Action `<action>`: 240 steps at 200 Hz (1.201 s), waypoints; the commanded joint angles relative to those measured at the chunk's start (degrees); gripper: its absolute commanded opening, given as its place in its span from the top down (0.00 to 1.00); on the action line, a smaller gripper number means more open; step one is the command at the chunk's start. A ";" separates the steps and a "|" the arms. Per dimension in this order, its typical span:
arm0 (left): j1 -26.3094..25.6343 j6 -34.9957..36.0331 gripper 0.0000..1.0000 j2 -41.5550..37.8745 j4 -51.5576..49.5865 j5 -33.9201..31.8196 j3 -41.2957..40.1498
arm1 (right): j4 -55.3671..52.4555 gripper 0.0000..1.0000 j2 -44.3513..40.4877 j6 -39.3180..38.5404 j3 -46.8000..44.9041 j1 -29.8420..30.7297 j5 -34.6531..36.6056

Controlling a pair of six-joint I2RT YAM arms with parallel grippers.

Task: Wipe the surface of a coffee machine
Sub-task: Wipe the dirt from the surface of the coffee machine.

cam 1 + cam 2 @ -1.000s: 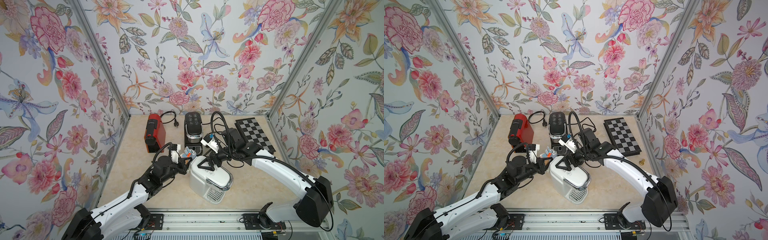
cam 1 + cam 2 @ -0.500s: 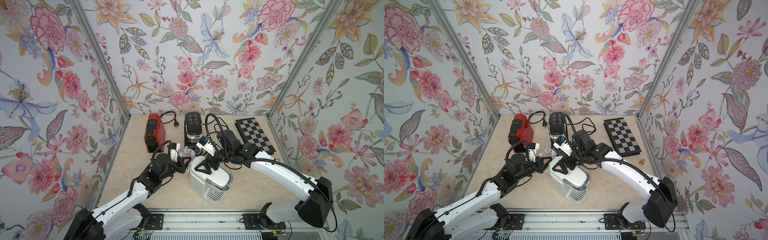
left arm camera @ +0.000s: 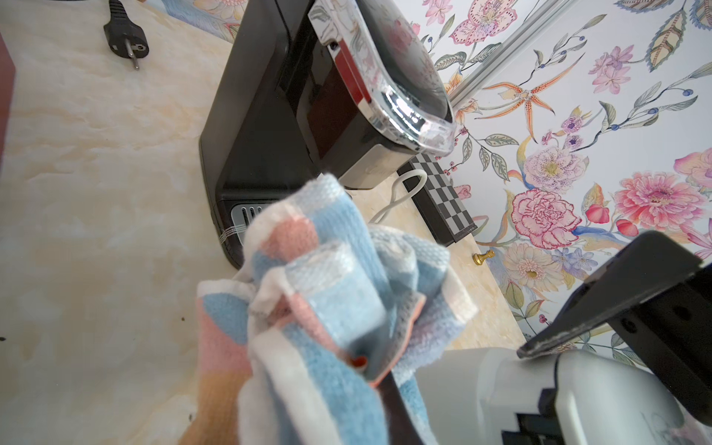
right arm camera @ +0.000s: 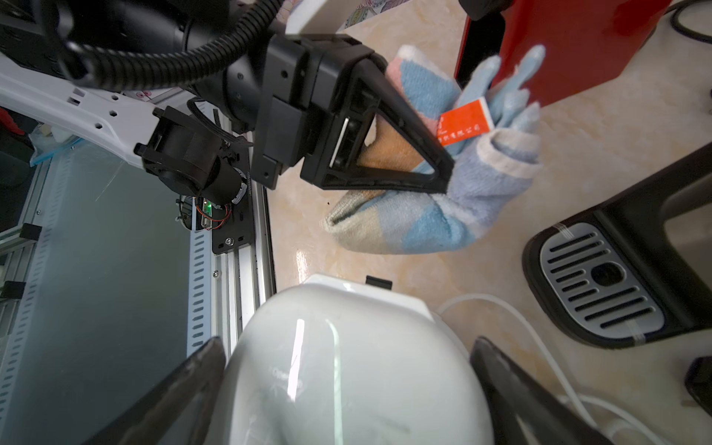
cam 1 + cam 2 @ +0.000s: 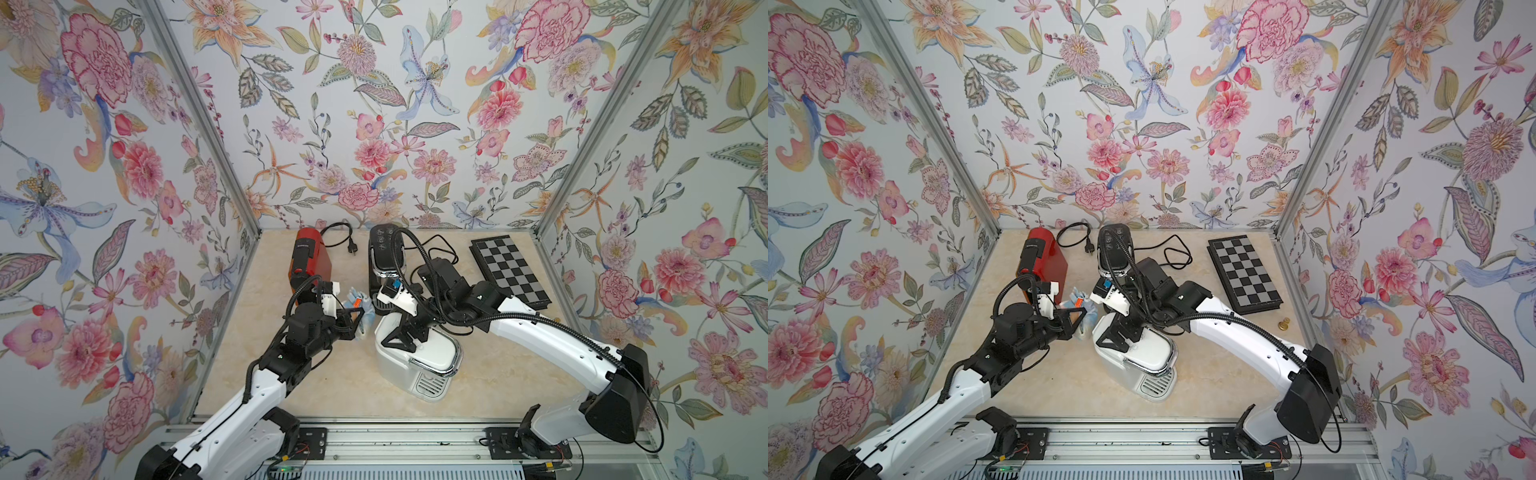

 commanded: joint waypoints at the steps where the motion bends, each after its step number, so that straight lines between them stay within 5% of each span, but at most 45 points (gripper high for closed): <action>1: 0.28 -0.77 1.00 0.56 3.03 3.04 0.30 | -10.39 0.00 9.44 -8.41 -5.85 0.28 -0.20; 25: 0.31 -0.74 1.00 0.19 6.35 6.88 -0.18 | -10.45 0.00 11.04 -10.38 -4.14 -2.13 -3.17; 68: 0.20 10.22 1.00 -1.07 -7.51 -0.79 7.02 | -9.91 0.00 12.08 -9.01 -1.08 -7.44 -2.73; 121: 0.10 11.65 1.00 -2.46 -7.25 3.19 9.18 | -8.82 0.00 2.95 -3.78 -0.67 -9.53 -1.29; 175: -3.04 10.68 1.00 -1.86 0.31 8.73 6.82 | -1.25 0.00 -8.70 7.76 -11.33 -9.77 7.60; 240: -4.12 10.82 1.00 2.25 2.77 11.77 5.92 | 7.67 0.00 -16.83 9.05 -23.95 -6.03 11.30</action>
